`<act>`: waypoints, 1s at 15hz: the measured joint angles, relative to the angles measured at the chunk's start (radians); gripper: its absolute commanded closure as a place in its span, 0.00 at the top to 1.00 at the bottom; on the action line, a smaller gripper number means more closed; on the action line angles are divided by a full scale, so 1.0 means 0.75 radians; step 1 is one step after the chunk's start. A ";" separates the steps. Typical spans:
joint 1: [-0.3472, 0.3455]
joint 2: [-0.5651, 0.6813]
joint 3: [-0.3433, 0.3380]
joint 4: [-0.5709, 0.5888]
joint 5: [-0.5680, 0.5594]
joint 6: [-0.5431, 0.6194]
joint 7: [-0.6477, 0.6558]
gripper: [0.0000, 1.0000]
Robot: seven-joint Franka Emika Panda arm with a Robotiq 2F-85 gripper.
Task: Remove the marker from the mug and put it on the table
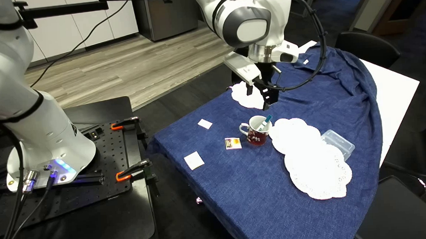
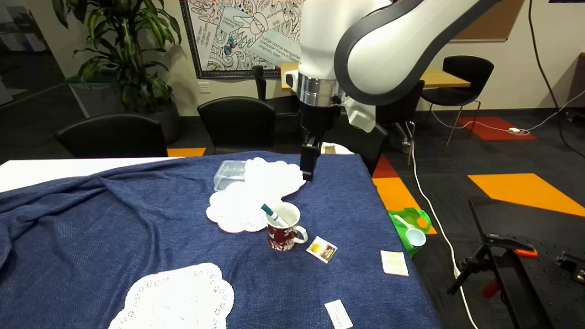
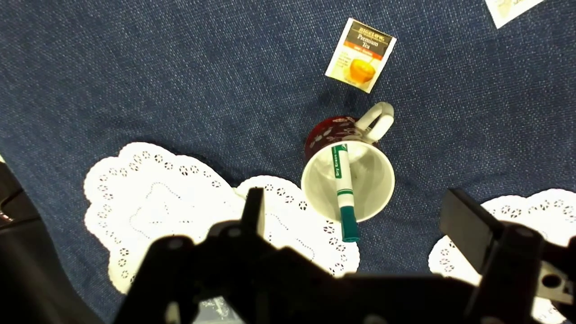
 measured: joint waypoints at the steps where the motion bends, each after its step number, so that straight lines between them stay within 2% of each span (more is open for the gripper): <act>1: -0.001 0.006 0.000 -0.002 0.000 0.013 0.000 1.00; 5: -0.034 0.065 0.022 -0.048 0.069 0.208 -0.101 1.00; 8: -0.104 0.125 0.085 -0.082 0.146 0.359 -0.241 1.00; 13: -0.181 0.224 0.165 -0.091 0.157 0.479 -0.335 1.00; 14: -0.181 0.240 0.168 -0.091 0.155 0.503 -0.335 0.99; 15: -0.181 0.256 0.171 -0.091 0.151 0.529 -0.335 0.91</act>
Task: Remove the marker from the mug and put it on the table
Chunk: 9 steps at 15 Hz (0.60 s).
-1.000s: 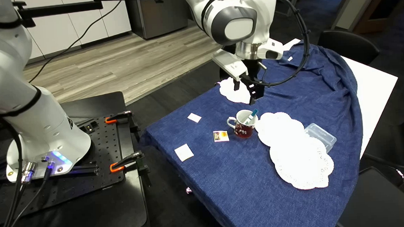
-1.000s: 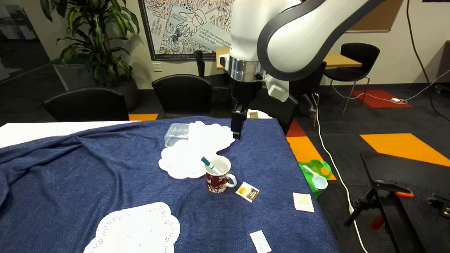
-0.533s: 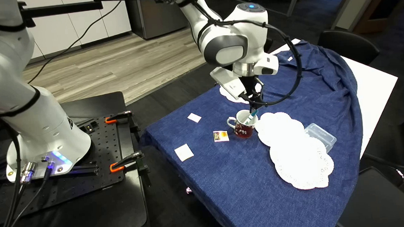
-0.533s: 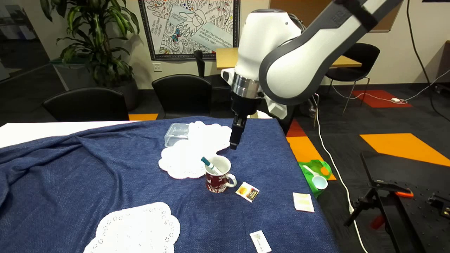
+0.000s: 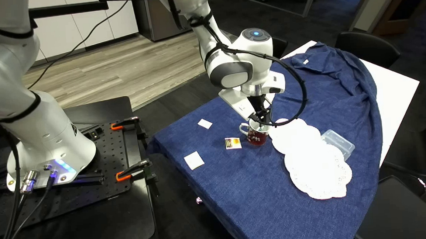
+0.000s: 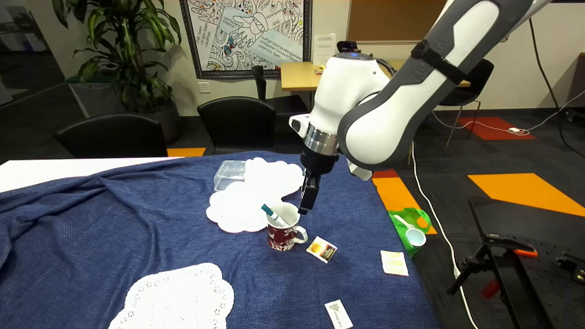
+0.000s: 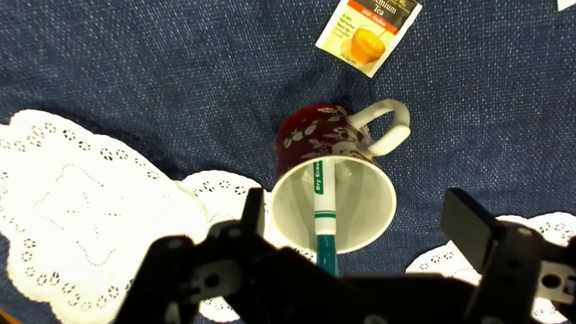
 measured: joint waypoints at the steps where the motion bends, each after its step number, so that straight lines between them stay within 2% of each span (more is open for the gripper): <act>1: 0.001 0.015 0.001 0.002 -0.006 0.019 0.000 0.88; 4: 0.001 0.057 0.007 0.015 -0.020 0.066 0.001 0.72; 9: 0.007 0.104 0.016 0.049 -0.031 0.092 0.004 0.65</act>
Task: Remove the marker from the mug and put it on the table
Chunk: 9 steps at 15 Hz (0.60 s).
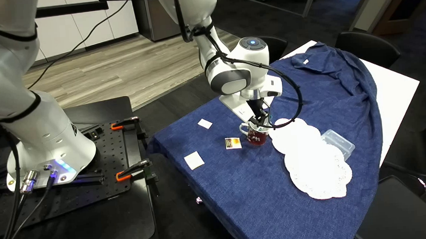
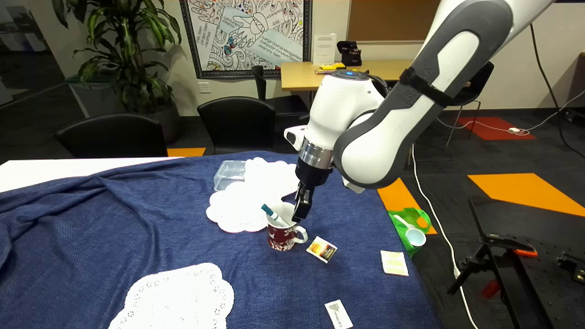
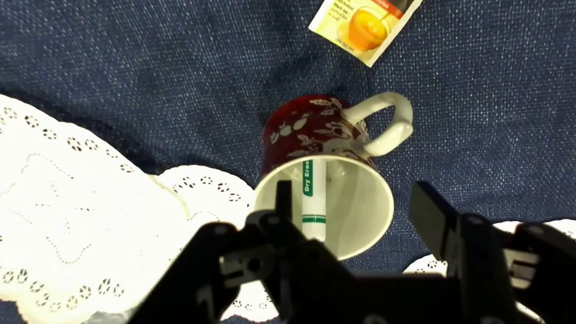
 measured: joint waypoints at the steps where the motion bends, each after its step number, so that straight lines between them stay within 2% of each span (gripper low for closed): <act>1: 0.003 0.009 0.000 0.010 0.000 0.003 0.001 0.64; 6: 0.017 0.061 0.000 0.078 -0.001 0.005 0.033 0.51; 7: 0.022 0.072 -0.001 0.092 -0.002 0.005 0.044 0.45; 9: 0.037 0.097 -0.007 0.120 -0.002 0.005 0.068 0.47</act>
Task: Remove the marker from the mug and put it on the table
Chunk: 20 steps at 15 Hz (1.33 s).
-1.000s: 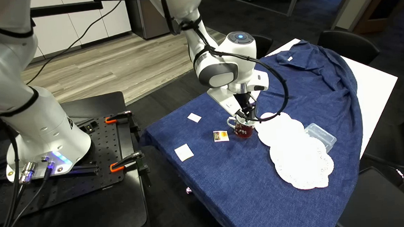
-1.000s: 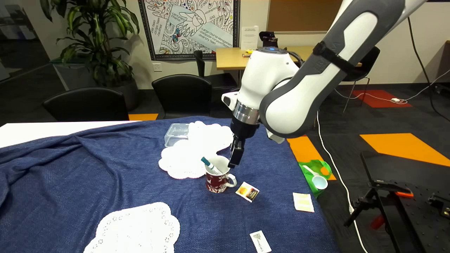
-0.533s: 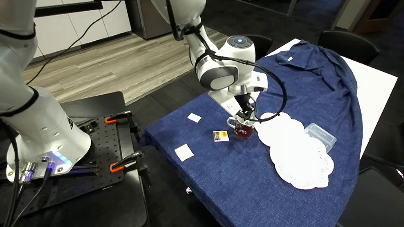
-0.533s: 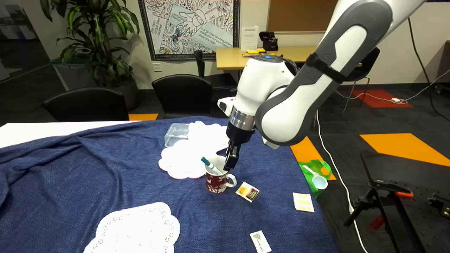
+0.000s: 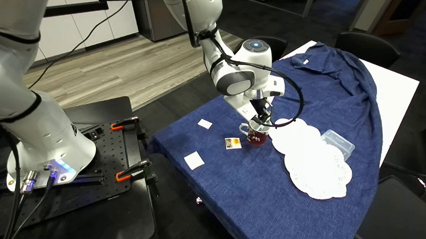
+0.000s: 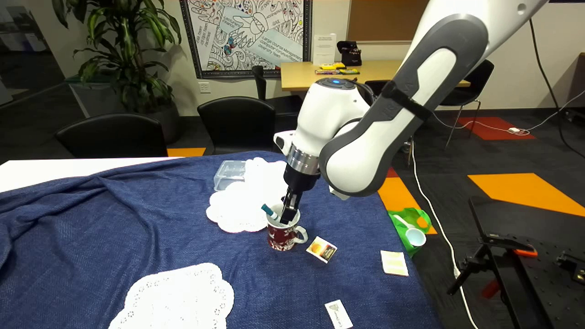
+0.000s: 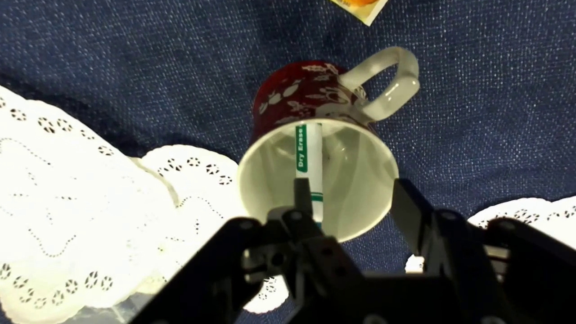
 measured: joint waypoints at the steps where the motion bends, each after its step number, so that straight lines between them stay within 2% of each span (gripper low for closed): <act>1: 0.010 0.012 -0.006 0.014 -0.001 0.000 0.015 0.47; 8: 0.076 0.065 -0.069 0.087 -0.003 0.000 0.125 0.48; 20: 0.139 0.130 -0.146 0.146 -0.003 -0.001 0.176 0.37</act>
